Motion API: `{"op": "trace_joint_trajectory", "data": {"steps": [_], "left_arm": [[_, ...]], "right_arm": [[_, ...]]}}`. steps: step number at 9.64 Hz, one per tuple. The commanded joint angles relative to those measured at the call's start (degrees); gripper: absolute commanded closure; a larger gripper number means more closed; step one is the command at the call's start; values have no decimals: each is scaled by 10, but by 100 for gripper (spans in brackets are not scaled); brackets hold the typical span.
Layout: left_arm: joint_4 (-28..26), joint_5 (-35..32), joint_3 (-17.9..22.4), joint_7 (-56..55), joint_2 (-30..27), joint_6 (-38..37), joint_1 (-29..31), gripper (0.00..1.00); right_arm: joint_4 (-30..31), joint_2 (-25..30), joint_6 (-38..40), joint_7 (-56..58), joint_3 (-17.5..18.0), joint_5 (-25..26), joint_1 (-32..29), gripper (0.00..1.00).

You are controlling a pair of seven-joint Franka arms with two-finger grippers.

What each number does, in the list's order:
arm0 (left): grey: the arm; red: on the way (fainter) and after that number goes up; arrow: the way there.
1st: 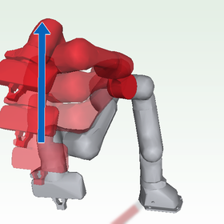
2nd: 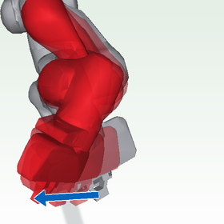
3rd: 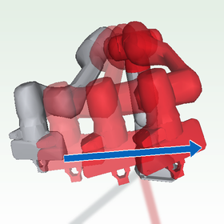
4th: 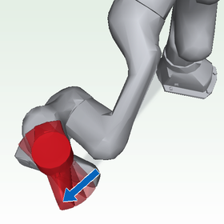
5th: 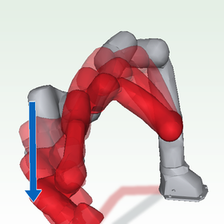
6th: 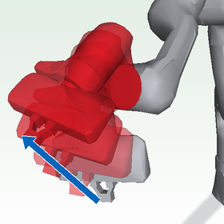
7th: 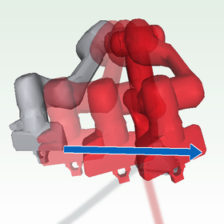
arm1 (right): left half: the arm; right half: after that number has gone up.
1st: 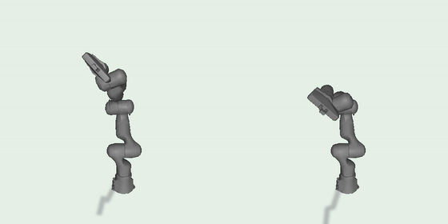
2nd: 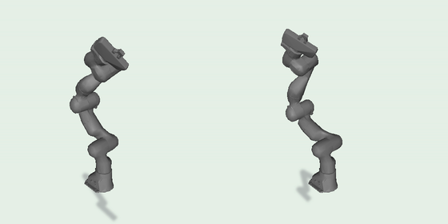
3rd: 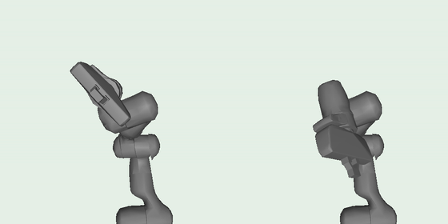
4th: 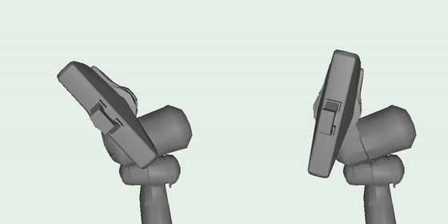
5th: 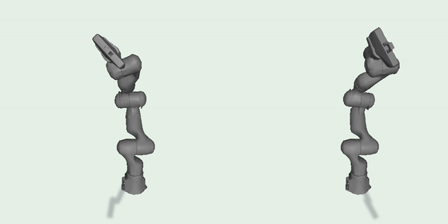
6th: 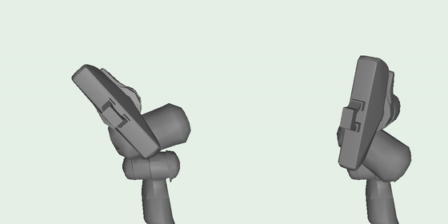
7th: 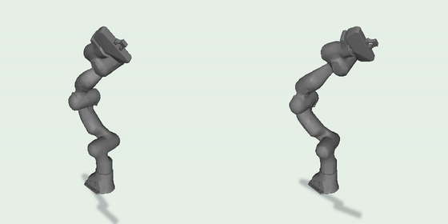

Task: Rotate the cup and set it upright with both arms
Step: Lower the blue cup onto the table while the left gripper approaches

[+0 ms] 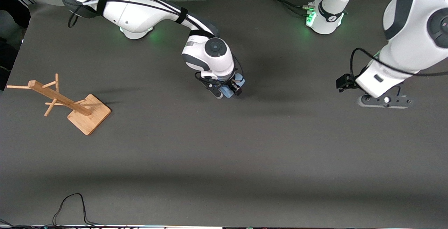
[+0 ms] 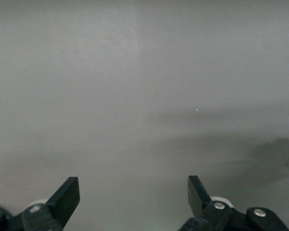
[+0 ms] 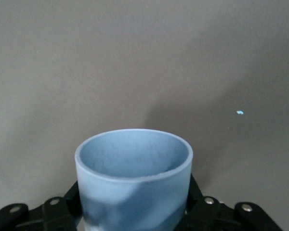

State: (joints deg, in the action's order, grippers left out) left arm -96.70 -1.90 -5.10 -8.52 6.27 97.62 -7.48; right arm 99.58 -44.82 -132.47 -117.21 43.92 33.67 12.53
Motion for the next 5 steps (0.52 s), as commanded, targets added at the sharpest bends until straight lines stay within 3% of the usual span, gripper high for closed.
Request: {"op": "trace_joint_trajectory", "data": {"steps": [1,2,3,5], "left_arm": [[52,2,-11,-27,52,0,-7,0],[77,1,-11,-28,76,-1,-12,0],[91,2,-11,-28,93,0,-12,0],[92,2,-11,-39,102,12,-21,0]], "right_arm": [[-8,-40,0,-6,5,79,3,32],[-8,-50,0,-7,5,101,3,10],[-11,-50,1,-8,5,104,2,0],[-17,-34,5,-4,6,103,-5,0]]}}
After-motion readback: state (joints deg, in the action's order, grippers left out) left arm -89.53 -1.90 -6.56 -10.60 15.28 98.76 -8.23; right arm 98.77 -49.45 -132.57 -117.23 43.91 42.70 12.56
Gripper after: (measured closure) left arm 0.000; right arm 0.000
